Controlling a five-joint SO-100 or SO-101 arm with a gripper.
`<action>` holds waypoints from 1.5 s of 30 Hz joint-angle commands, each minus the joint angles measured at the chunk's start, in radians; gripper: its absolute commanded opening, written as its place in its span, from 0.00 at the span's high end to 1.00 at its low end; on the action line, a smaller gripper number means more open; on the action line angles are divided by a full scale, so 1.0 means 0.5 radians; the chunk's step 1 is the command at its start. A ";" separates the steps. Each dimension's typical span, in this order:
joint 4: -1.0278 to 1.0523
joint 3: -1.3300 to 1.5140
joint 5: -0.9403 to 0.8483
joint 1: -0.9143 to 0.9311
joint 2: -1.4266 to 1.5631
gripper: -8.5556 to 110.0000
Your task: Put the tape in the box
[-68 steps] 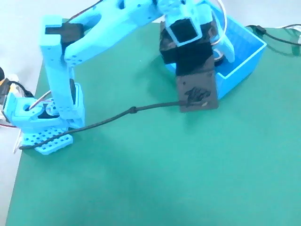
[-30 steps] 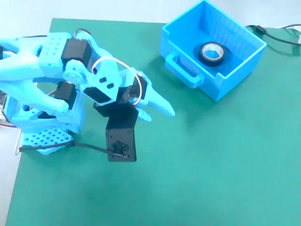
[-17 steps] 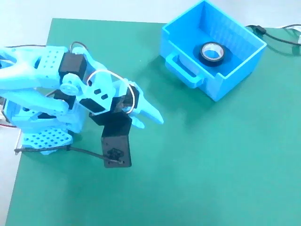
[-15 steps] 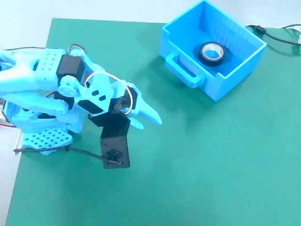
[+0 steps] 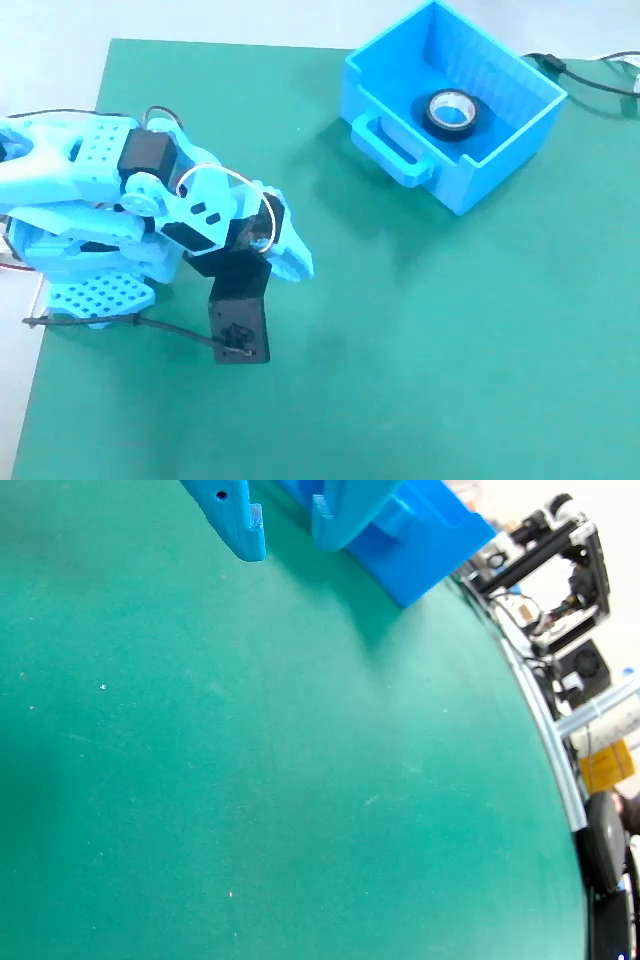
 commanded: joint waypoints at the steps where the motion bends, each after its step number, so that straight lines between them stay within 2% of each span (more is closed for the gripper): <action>1: 0.003 0.018 -0.025 0.034 0.049 0.92; 12: 0.092 0.077 -0.028 0.031 0.245 0.93; 45: 0.095 0.077 -0.037 0.009 0.245 0.93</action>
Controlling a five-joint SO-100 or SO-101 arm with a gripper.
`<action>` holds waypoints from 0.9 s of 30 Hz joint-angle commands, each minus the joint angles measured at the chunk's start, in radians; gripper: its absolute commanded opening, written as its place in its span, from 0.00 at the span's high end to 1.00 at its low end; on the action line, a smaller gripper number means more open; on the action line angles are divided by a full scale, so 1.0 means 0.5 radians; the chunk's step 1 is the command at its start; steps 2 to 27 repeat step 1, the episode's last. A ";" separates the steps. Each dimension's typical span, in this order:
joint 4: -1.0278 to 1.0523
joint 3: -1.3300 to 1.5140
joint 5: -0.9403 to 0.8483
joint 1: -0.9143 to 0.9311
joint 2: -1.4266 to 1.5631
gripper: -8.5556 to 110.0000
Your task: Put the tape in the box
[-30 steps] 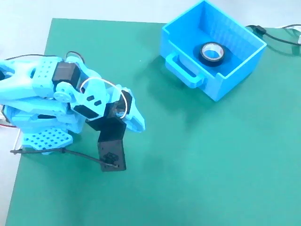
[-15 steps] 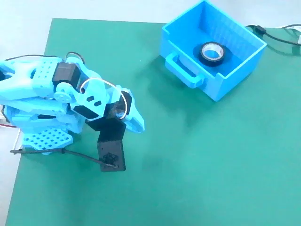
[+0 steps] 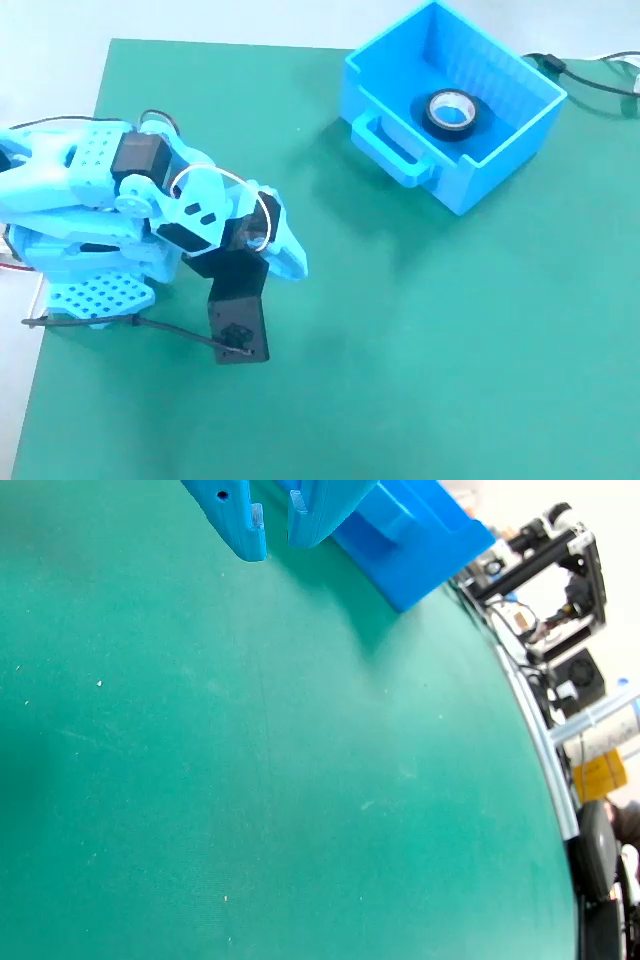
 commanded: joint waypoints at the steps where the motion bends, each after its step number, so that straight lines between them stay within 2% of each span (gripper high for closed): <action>1: 0.021 -0.006 -0.025 0.021 0.028 0.93; 27: 0.021 -0.006 -0.025 0.021 0.028 0.93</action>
